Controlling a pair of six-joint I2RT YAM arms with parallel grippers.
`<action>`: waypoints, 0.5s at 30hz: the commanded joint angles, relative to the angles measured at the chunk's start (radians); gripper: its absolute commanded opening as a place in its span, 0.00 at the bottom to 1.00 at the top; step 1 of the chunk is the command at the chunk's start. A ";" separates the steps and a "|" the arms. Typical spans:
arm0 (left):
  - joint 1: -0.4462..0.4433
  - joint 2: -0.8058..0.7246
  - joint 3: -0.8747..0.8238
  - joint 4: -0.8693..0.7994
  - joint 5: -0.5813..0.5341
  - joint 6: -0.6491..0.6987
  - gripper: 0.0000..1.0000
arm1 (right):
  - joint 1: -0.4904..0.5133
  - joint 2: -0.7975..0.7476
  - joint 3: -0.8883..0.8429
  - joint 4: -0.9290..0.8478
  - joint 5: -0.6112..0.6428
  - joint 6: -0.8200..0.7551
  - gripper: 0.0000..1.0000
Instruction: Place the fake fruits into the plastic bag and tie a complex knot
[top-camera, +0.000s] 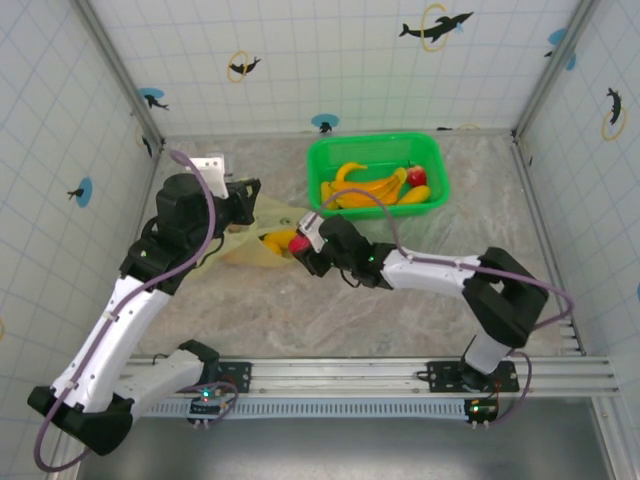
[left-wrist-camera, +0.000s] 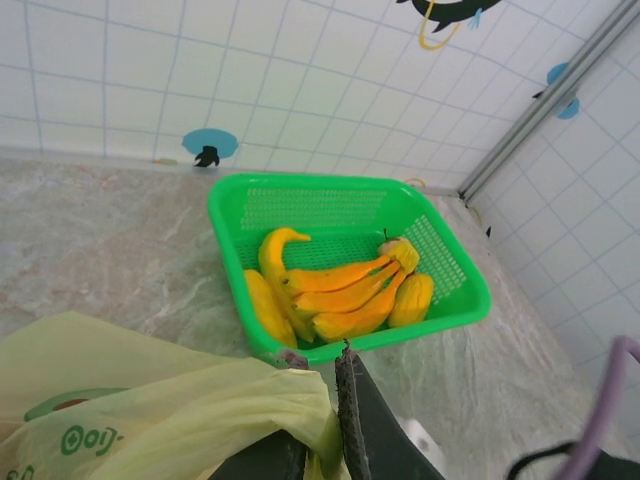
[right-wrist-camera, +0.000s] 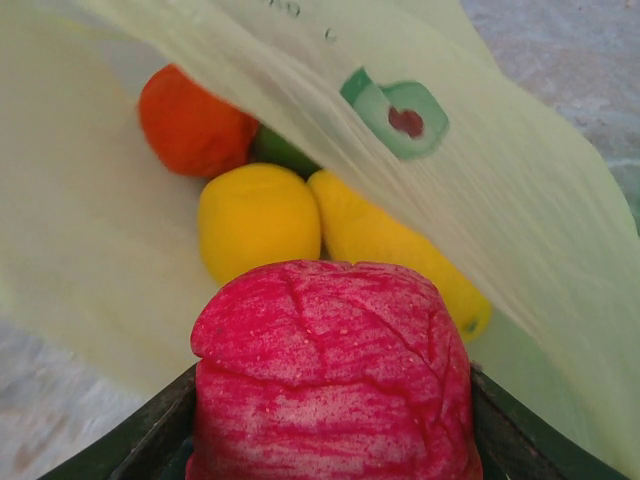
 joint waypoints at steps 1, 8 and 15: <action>-0.005 -0.009 -0.004 0.016 0.020 0.016 0.12 | -0.005 0.083 0.144 0.003 -0.032 -0.025 0.58; -0.006 -0.003 0.000 0.015 0.008 0.022 0.12 | 0.026 0.272 0.420 -0.050 -0.127 -0.011 0.61; -0.006 0.002 0.013 0.009 -0.001 0.018 0.12 | 0.029 0.329 0.483 -0.067 -0.119 0.014 0.81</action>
